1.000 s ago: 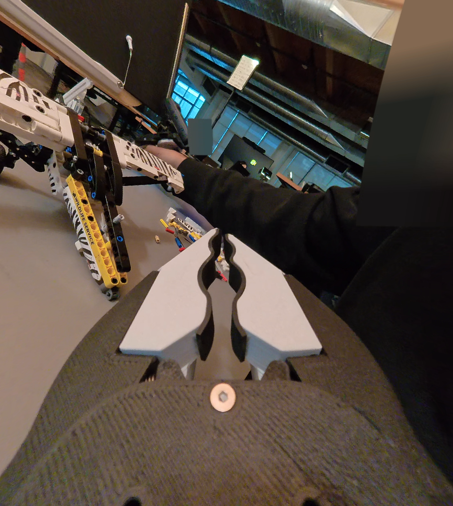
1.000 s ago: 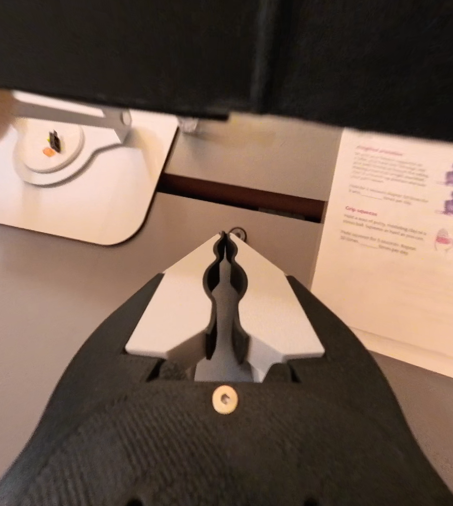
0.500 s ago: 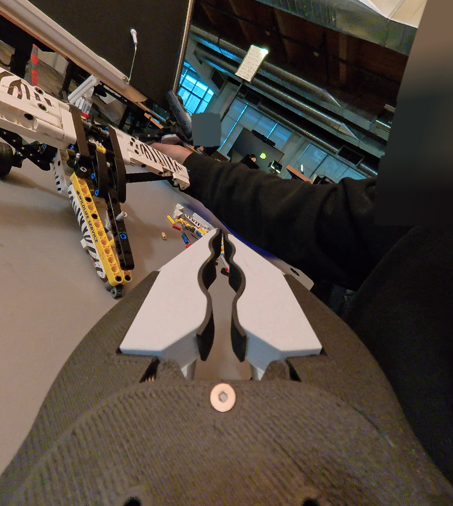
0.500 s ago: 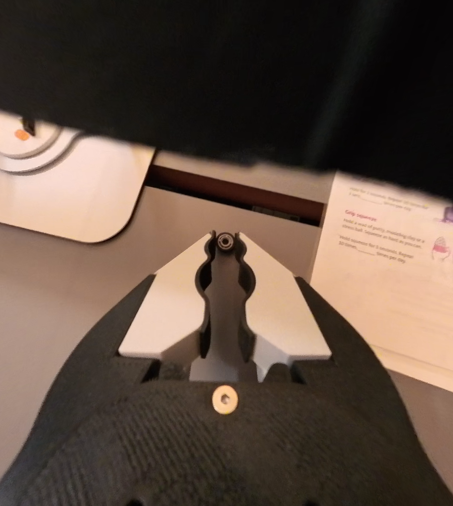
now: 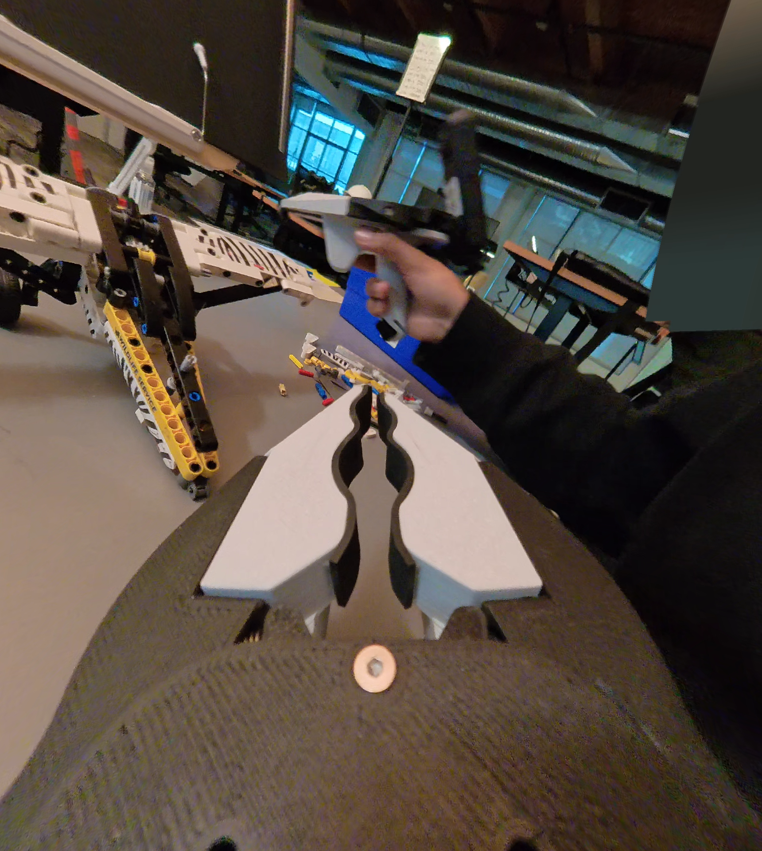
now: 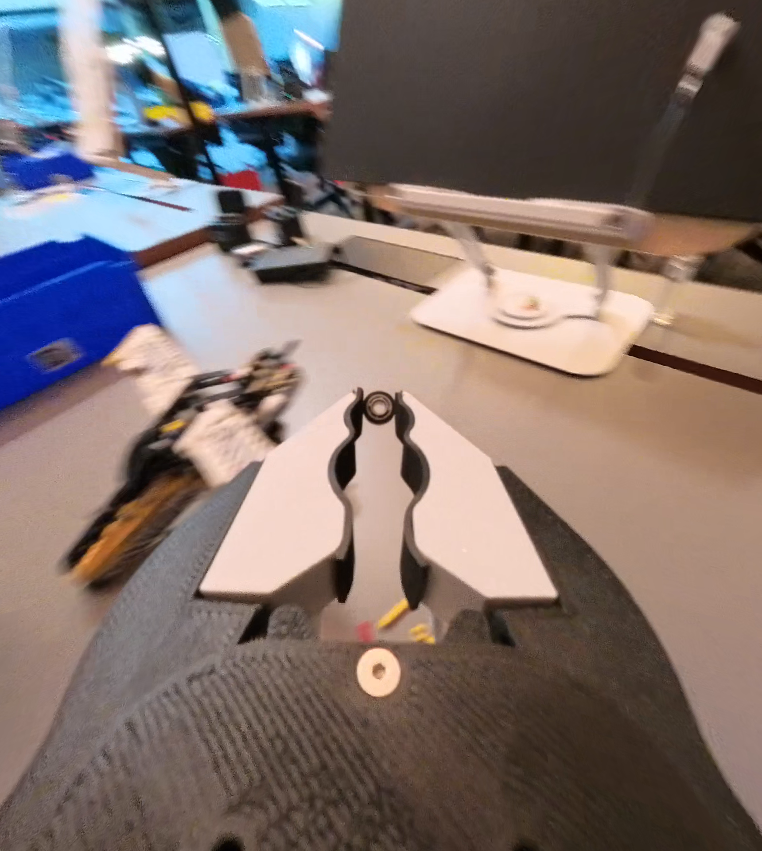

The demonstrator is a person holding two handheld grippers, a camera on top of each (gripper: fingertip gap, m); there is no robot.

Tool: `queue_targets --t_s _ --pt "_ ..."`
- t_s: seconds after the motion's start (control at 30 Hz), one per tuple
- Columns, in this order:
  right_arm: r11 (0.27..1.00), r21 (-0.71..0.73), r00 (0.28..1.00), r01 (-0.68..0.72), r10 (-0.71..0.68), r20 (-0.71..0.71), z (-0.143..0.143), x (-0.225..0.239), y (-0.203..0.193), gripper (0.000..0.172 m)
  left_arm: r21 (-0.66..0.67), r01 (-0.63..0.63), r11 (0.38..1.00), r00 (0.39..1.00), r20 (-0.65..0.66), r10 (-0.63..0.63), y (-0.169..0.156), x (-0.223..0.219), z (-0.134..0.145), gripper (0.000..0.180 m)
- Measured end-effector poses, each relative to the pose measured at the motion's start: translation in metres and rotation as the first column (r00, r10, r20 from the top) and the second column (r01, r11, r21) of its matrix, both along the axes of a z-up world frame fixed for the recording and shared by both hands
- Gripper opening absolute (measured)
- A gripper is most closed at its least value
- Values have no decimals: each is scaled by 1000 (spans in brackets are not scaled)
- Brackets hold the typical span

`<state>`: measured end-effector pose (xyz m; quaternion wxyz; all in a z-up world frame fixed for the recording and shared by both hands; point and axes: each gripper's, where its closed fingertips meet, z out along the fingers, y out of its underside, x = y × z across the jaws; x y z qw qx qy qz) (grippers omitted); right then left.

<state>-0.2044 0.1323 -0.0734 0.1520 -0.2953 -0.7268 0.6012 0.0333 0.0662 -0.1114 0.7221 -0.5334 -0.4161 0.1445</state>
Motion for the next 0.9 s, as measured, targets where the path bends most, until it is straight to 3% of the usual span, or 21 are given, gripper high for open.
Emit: queue_targets --t_s 0.17,0.33,0.47,0.57,0.67,0.73,0.9 --pt "970 -28 962 -240 233 -143 -5 142 -24 11 -31 37 999 999 5 -37 16 2 -3 8" --pt "932 197 848 -305 360 -389 -42 202 -23 11 97 107 989 983 140 -120 35 -5 -7 27" --pt "916 293 734 -273 395 -553 -46 222 -14 11 329 212 920 931 219 -293 50 -10 -1 24" --pt "912 319 697 -260 405 -592 -48 227 -5 11 430 280 859 877 249 -410 60 -13 2 20" --pt "915 296 694 -273 401 -598 -45 233 2 11 327 360 874 831 314 -460 81 -12 -11 17" --pt "918 307 699 -251 391 -598 -47 230 7 11 237 396 887 841 293 -454 90 -11 -13 4" --pt "933 272 699 -235 357 -619 -42 229 12 14 243 400 884 851 260 -456 92 -12 -10 4"
